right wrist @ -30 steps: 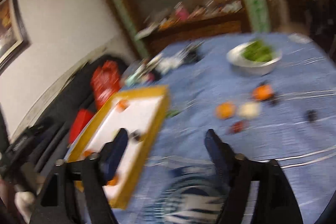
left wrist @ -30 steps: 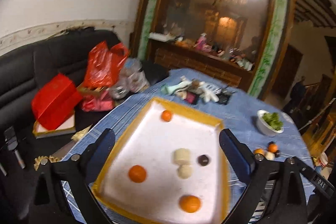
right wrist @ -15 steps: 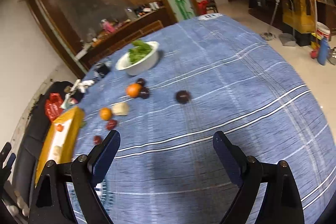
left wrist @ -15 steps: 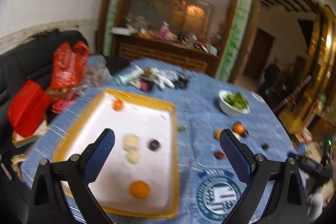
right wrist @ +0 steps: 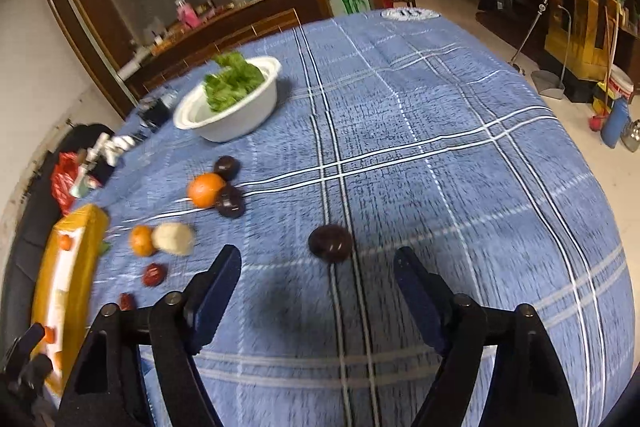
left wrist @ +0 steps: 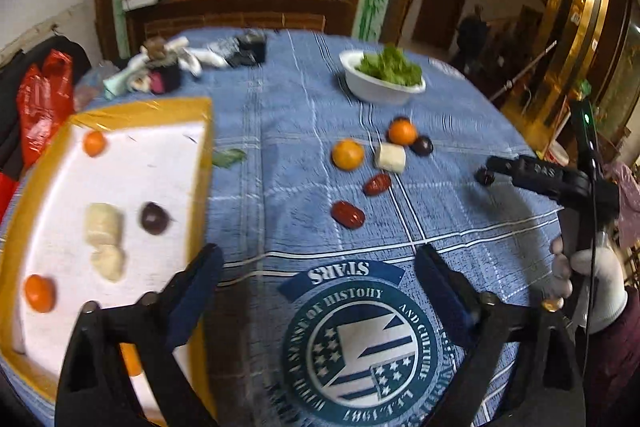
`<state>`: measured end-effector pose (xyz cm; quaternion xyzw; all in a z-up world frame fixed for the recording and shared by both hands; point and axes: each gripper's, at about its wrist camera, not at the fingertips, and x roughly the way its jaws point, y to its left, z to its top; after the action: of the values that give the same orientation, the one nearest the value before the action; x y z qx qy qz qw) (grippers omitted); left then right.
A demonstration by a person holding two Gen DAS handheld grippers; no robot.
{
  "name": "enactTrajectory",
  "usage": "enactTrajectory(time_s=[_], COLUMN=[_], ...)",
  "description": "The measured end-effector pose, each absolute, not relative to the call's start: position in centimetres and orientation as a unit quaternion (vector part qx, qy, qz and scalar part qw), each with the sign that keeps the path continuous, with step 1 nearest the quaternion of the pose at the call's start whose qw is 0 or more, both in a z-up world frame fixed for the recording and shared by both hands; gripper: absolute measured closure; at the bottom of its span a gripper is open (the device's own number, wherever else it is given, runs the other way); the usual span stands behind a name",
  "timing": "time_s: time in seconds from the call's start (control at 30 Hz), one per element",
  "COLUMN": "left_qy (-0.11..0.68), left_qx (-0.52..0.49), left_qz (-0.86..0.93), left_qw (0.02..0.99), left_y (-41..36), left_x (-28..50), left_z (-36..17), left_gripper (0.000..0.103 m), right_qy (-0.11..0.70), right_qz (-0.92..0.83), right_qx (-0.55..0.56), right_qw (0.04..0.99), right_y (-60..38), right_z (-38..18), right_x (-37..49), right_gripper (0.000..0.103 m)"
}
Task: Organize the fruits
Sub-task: 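Withdraw both tools from the tray back over the table, then grasp a red date with the left tool while the right tool grasps a dark plum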
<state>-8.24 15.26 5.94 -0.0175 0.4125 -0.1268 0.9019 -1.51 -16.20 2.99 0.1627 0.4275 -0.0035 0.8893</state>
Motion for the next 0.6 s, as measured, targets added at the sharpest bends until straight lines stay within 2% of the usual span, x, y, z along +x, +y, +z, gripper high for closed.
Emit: enactTrajectory(time_s=[0.23, 0.4, 0.6], left_qy=[0.437, 0.456, 0.462], left_qx=[0.005, -0.002, 0.019], left_qz=[-0.126, -0.146, -0.131], left_qw=[0.891, 0.878, 0.877], left_y=[12.9, 11.7, 11.0], left_x=[-4.9, -2.6, -1.3], left_z=[3.5, 2.0, 0.8], left_gripper=[0.018, 0.035, 0.036], right_qy=[0.433, 0.434, 0.439], right_qz=[0.008, 0.024, 0.023], right_qx=[0.164, 0.151, 0.128], right_qw=[0.886, 0.888, 0.889], right_y=[-16.5, -16.0, -15.2], right_z=[0.6, 0.6, 0.6], right_x=[-0.1, -0.1, 0.1], right_gripper=[0.022, 0.022, 0.023])
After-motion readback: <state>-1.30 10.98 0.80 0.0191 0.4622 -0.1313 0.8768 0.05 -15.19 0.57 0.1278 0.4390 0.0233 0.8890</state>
